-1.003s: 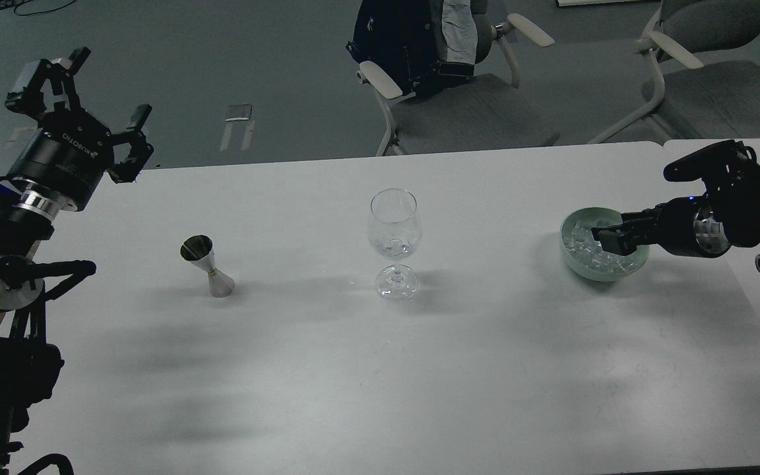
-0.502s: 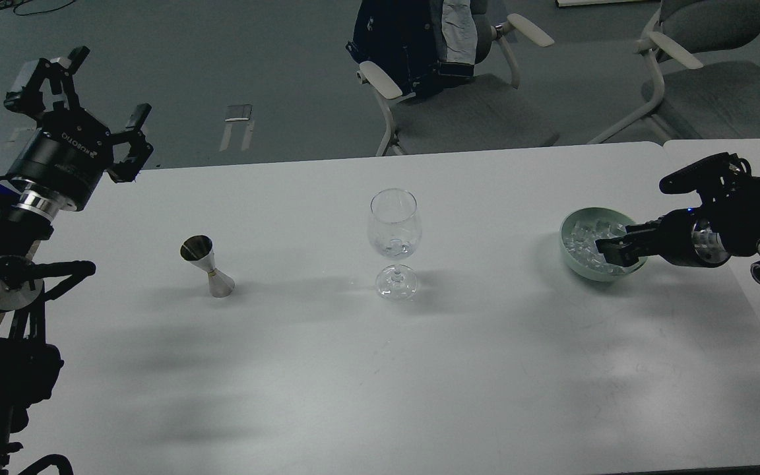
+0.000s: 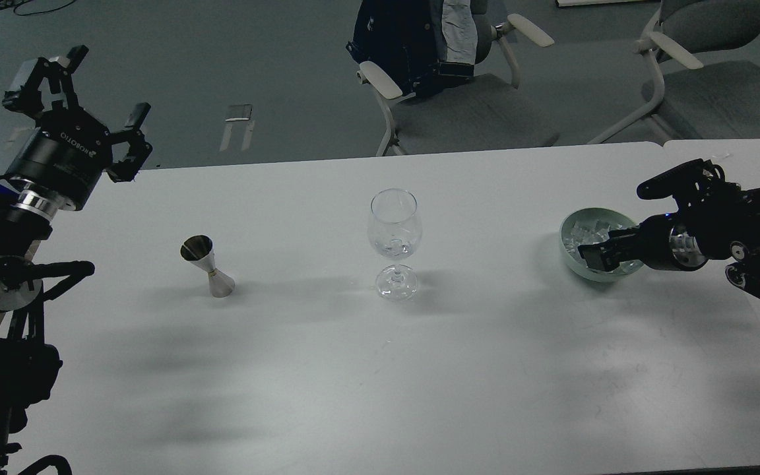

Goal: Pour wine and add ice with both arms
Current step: 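Grasp ice cubes in the bowl with the right gripper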

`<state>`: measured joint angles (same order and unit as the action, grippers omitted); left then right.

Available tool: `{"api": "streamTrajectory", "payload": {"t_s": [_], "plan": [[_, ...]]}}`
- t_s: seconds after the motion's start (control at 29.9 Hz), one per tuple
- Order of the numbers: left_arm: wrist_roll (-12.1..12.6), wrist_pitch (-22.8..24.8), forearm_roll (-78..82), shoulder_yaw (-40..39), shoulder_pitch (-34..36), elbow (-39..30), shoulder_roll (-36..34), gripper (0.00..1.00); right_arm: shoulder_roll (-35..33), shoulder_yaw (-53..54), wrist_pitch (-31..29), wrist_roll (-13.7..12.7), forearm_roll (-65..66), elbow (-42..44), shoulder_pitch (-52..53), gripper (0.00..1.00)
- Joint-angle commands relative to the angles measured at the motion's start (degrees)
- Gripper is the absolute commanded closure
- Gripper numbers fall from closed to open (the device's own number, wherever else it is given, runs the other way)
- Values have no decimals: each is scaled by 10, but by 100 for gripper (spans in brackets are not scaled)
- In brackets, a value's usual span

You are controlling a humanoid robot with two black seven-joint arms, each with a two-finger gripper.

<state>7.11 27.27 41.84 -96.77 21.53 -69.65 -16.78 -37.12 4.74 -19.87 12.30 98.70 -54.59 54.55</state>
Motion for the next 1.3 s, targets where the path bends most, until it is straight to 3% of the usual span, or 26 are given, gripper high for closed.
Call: {"api": "streamTrajectory", "payload": {"t_s": [0.0,0.43,1.27], "plan": [[0,0,0,0,0,0,0,2,-1,0,-5,0,0,-1,5,37],[0,0,0,-1,0,0,0,2,-11,-8,-9,-1,-1,-3,14,36],[-3,0,0,-2,-1,0,0,2,34,-9,-8,-9,-3,33,9,35]]}}
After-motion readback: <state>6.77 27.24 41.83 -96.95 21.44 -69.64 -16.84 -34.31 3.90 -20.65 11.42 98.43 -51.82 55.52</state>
